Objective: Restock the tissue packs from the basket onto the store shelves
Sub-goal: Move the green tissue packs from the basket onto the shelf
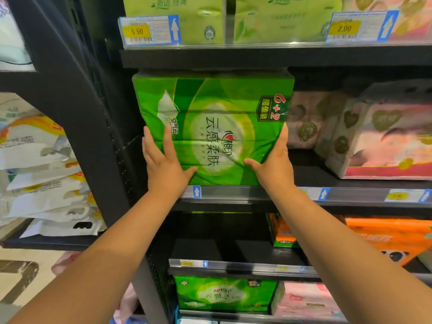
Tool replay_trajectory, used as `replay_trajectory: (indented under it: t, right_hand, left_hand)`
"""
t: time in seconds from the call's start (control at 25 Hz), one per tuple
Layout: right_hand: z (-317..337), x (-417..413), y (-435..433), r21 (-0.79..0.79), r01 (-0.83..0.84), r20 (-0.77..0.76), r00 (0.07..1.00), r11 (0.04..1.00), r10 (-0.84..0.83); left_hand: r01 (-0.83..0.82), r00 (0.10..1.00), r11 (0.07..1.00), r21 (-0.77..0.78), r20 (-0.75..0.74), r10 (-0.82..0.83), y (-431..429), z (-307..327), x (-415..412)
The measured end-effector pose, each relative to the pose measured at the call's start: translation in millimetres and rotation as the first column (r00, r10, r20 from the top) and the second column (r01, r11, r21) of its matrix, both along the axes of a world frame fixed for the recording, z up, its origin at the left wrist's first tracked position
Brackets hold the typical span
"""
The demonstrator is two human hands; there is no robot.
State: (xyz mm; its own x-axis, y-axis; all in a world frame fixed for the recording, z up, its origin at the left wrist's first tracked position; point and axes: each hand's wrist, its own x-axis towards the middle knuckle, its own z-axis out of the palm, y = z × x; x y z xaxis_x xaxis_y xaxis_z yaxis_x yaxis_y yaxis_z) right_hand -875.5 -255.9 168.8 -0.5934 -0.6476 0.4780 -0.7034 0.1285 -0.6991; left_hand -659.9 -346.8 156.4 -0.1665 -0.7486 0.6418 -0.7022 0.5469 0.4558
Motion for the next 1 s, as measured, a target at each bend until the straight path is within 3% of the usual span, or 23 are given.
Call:
replay_trajectory:
  t: [0.12, 0.28, 0.36, 0.68, 0.8, 1.0]
  right_hand:
    - [3, -1, -8, 0.04, 0.011, -0.01, 1.0, 0.999, -0.01]
    - [5, -2, -21, 0.062, 0.007, -0.021, 1.0, 0.998, -0.006]
    - [5, -1, -29, 0.08, 0.003, -0.038, 0.999, 0.997, 0.0]
    - [2, -4, -40, 0.09, -0.011, -0.093, 0.995, 0.996, 0.019]
    - [0, -6, -33, -0.011, 0.014, -0.093, 0.996, 1.0, -0.015]
    - [1, -5, -29, 0.095, -0.018, -0.066, 0.998, 0.995, 0.025]
  left_hand:
    - [-0.045, 0.997, 0.999, -0.007, 0.067, 0.045, -4, 3, -8]
    - [-0.126, 0.942, 0.992, 0.015, 0.316, 0.115, -11, 12, -17]
    - [-0.158, 0.92, 0.987, 0.032, 0.367, 0.135, -16, 16, -22]
    - [-0.212, 0.9, 0.977, -0.031, 0.383, 0.207, -26, 13, -22]
    - [-0.199, 0.889, 0.972, -0.123, 0.395, 0.232, -24, 15, -20]
    - [-0.127, 0.892, 0.978, -0.167, 0.411, 0.186, -22, 14, -19]
